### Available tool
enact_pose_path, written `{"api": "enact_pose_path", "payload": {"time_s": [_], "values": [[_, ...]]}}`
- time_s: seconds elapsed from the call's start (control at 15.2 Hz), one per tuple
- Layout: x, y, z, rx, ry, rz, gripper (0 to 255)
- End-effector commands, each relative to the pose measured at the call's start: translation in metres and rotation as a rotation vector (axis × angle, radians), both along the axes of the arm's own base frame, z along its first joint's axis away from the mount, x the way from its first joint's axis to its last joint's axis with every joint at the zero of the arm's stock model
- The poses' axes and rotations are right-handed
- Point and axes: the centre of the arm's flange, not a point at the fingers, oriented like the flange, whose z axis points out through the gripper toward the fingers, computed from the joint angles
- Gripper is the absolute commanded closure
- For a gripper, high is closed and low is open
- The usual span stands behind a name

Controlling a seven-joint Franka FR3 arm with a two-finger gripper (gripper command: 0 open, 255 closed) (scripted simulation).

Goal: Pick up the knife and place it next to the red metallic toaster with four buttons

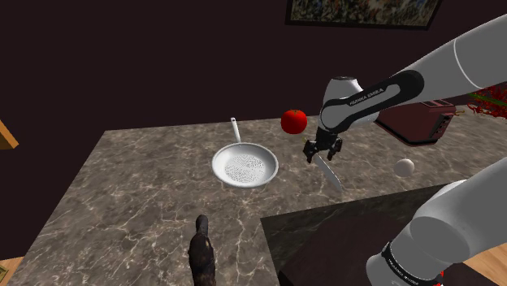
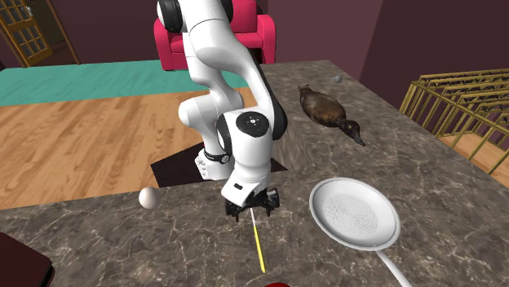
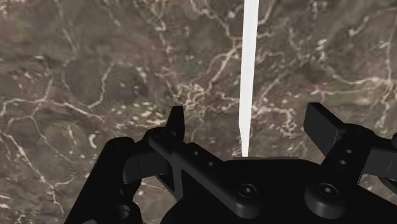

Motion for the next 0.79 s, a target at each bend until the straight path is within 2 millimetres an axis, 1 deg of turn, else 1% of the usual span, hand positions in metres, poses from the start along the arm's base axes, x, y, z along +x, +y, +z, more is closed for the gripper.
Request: {"api": "enact_pose_path", "payload": {"time_s": [0.0,0.07,0.13,0.73], "values": [[0.0,0.0,-0.0002,0.0,0.0,0.0,0],[0.0,0.0,-0.0002,0.0,0.0,0.0,0],[0.0,0.0,-0.0002,0.0,0.0,0.0,255],[0.0,0.0,-0.0002,0.0,0.0,0.0,255]]}}
